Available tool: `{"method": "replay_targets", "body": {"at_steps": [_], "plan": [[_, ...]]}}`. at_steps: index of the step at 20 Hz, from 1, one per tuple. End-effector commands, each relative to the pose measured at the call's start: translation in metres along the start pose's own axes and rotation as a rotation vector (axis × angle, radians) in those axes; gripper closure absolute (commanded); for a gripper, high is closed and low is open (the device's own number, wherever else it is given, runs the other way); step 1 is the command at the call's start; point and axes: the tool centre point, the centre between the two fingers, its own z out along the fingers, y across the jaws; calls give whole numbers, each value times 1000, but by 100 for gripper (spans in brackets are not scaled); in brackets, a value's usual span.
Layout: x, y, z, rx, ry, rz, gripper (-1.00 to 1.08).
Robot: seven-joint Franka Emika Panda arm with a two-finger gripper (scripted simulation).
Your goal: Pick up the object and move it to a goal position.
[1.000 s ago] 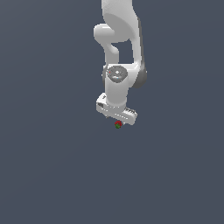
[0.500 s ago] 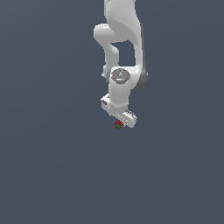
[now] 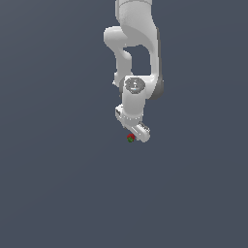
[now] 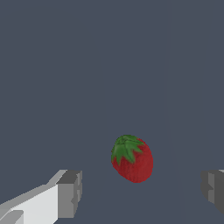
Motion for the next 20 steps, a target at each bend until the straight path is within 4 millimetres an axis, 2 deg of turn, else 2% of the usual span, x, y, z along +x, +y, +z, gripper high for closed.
{"method": "replay_targets", "body": {"at_steps": [1, 9, 20], "plan": [[-1, 0, 1, 1, 2, 18, -92], [-1, 1, 7, 1, 2, 21, -92], [-2, 1, 49, 1, 2, 24, -92]]}}
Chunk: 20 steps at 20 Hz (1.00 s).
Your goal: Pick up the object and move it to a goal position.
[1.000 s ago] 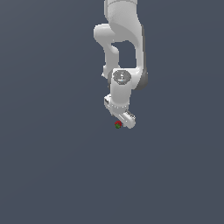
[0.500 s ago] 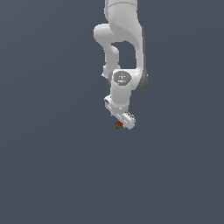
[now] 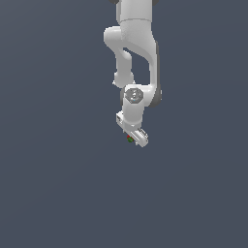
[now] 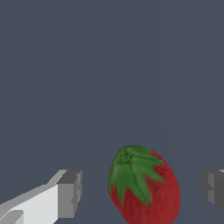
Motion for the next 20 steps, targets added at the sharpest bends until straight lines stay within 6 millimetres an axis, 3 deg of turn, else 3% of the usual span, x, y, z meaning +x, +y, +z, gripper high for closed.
{"method": "replay_targets", "body": {"at_steps": [1, 3, 4, 20], "plan": [[0, -1, 5, 1, 1, 0, -92], [0, -1, 7, 1, 1, 0, -92], [0, -1, 7, 1, 1, 0, 108], [-3, -3, -3, 2, 1, 0, 108]]}}
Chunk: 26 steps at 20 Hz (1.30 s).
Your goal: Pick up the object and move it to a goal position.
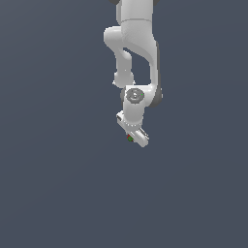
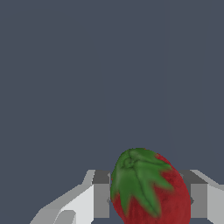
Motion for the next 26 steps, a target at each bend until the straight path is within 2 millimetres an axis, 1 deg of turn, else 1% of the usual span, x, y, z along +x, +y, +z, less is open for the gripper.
{"method": "replay_targets", "body": {"at_steps": [1, 6, 11, 15, 26], "plan": [[-2, -2, -7, 1, 1, 0, 108], [-11, -6, -32, 1, 0, 0, 108], [-24, -13, -70, 1, 0, 1, 108], [-37, -21, -109, 0, 1, 1, 108], [-77, -44, -229, -1, 3, 2, 108]]}}
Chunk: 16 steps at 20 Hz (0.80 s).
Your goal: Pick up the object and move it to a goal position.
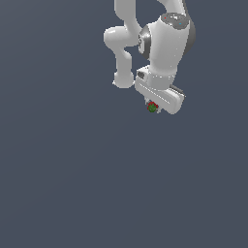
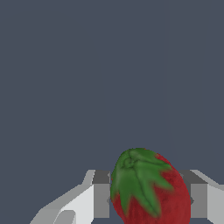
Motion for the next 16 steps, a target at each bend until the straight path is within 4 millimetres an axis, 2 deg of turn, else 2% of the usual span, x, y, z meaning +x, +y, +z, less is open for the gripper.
{"method": "replay_targets", "body": {"at_steps": [1, 9, 16], "plan": [[-9, -5, -27, -1, 0, 1, 108], [-34, -22, -103, 0, 0, 0, 108], [-46, -32, -143, 0, -2, -1, 108]]}}
